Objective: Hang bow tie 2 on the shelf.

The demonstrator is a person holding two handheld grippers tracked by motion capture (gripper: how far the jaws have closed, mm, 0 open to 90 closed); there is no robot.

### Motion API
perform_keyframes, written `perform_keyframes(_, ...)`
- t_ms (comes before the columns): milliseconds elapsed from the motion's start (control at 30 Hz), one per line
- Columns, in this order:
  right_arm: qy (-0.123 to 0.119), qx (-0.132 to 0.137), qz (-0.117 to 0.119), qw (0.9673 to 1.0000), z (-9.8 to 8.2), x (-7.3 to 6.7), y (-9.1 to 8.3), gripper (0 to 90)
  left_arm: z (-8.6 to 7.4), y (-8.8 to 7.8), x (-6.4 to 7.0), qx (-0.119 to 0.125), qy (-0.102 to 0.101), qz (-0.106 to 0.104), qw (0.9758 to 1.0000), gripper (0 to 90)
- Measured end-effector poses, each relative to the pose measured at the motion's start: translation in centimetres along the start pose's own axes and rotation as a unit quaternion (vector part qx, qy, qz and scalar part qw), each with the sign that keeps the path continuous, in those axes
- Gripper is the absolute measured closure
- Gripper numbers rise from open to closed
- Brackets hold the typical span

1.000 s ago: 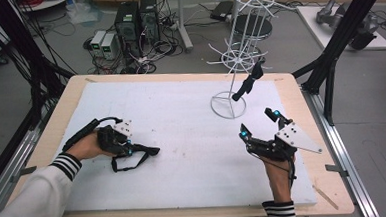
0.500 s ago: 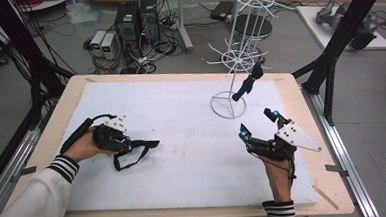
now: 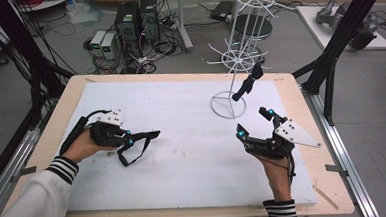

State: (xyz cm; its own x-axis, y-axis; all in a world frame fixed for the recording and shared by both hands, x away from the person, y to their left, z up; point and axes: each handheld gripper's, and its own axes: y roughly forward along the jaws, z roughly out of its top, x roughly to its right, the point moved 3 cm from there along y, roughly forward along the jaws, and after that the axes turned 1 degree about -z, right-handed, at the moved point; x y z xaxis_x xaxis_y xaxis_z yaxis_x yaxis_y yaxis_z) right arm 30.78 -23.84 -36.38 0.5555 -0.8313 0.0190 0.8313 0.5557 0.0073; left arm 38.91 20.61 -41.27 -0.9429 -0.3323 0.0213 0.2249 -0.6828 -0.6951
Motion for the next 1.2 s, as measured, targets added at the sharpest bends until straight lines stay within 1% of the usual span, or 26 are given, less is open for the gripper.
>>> perform_keyframes(33,0.003,0.002,0.006,1.0,0.2,-0.1,0.1,9.7,0.1,0.0,0.1,0.005,-0.005,0.001,1.0,81.9)
perform_keyframes(100,0.003,0.004,0.015,0.9999,0.4,-0.2,0.2,9.7,0.4,-0.2,0.1,0.016,-0.006,0.003,0.9999,82.0)
perform_keyframes(133,-0.001,0.002,0.019,0.9998,0.6,-0.3,0.3,9.7,0.5,-0.2,0.2,0.022,-0.01,0.004,0.9997,82.0)
perform_keyframes(167,-0.006,-0.001,0.022,0.9998,0.8,-0.4,0.3,9.8,0.6,-0.3,0.1,0.024,-0.009,0.005,0.9997,82.0)
perform_keyframes(200,-0.007,-0.003,0.025,0.9996,0.8,-0.5,0.4,9.8,0.6,-0.4,0.2,0.031,-0.014,0.005,0.9994,81.9)
perform_keyframes(300,-0.017,-0.008,0.034,0.9993,1.2,-0.7,0.7,9.8,0.9,-0.7,0.3,0.048,-0.021,0.003,0.9986,81.9)
perform_keyframes(400,-0.018,-0.015,0.043,0.9988,1.5,-1.0,1.0,9.8,1.4,-1.0,0.4,0.074,-0.03,-0.002,0.9968,81.9)
perform_keyframes(433,-0.021,-0.016,0.048,0.9985,1.6,-1.0,1.1,9.8,1.5,-1.1,0.4,0.081,-0.029,-0.004,0.9963,81.9)
perform_keyframes(467,-0.02,-0.018,0.053,0.9983,1.6,-1.1,1.3,9.8,1.7,-1.2,0.6,0.093,-0.034,-0.006,0.9951,81.9)
perform_keyframes(567,-0.021,-0.023,0.064,0.9975,1.8,-1.3,1.8,9.8,2.3,-1.4,1.0,0.117,-0.039,-0.018,0.9922,81.8)
perform_keyframes(633,-0.019,-0.026,0.069,0.9971,1.9,-1.5,2.0,9.8,2.7,-1.4,1.3,0.127,-0.033,-0.023,0.9911,81.8)
perform_keyframes(667,-0.018,-0.027,0.073,0.9968,2.0,-1.6,2.2,9.8,2.8,-1.4,1.4,0.127,-0.03,-0.024,0.9912,81.9)
perform_keyframes(767,-0.021,-0.029,0.081,0.9961,2.3,-1.8,2.5,9.8,3.3,-1.3,1.8,0.135,-0.028,-0.028,0.9901,81.8)
perform_keyframes(867,-0.023,-0.03,0.091,0.9951,2.5,-1.9,2.8,9.8,3.7,-1.3,2.1,0.149,-0.028,-0.033,0.9879,81.9)
perform_keyframes(900,-0.017,-0.033,0.099,0.9944,2.5,-2.0,2.9,9.8,3.7,-1.3,2.1,0.149,-0.025,-0.034,0.9879,81.8)
perform_keyframes(967,-0.016,-0.031,0.109,0.9935,2.6,-2.1,3.1,9.8,4.0,-1.4,2.4,0.16,-0.026,-0.039,0.986,81.8)
perform_keyframes(1000,-0.014,-0.034,0.114,0.9928,2.7,-2.1,3.1,9.8,4.1,-1.4,2.6,0.161,-0.02,-0.039,0.986,81.8)
perform_keyframes(1067,-0.012,-0.036,0.125,0.9914,2.7,-2.2,3.3,9.8,4.3,-1.4,2.9,0.166,-0.018,-0.041,0.985,81.8)
perform_keyframes(1100,-0.013,-0.037,0.129,0.9909,2.7,-2.2,3.4,9.8,4.5,-1.4,3.0,0.169,-0.014,-0.042,0.9846,81.8)
perform_keyframes(1133,-0.01,-0.039,0.136,0.9899,2.8,-2.3,3.5,9.8,4.5,-1.4,3.1,0.172,-0.014,-0.043,0.984,81.8)
perform_keyframes(1167,-0.006,-0.041,0.138,0.9896,2.8,-2.3,3.6,9.8,4.7,-1.4,3.1,0.176,-0.013,-0.045,0.9832,81.8)
perform_keyframes(1200,-0.004,-0.043,0.142,0.989,2.8,-2.3,3.8,9.8,4.8,-1.4,3.2,0.178,-0.014,-0.045,0.9829,81.9)
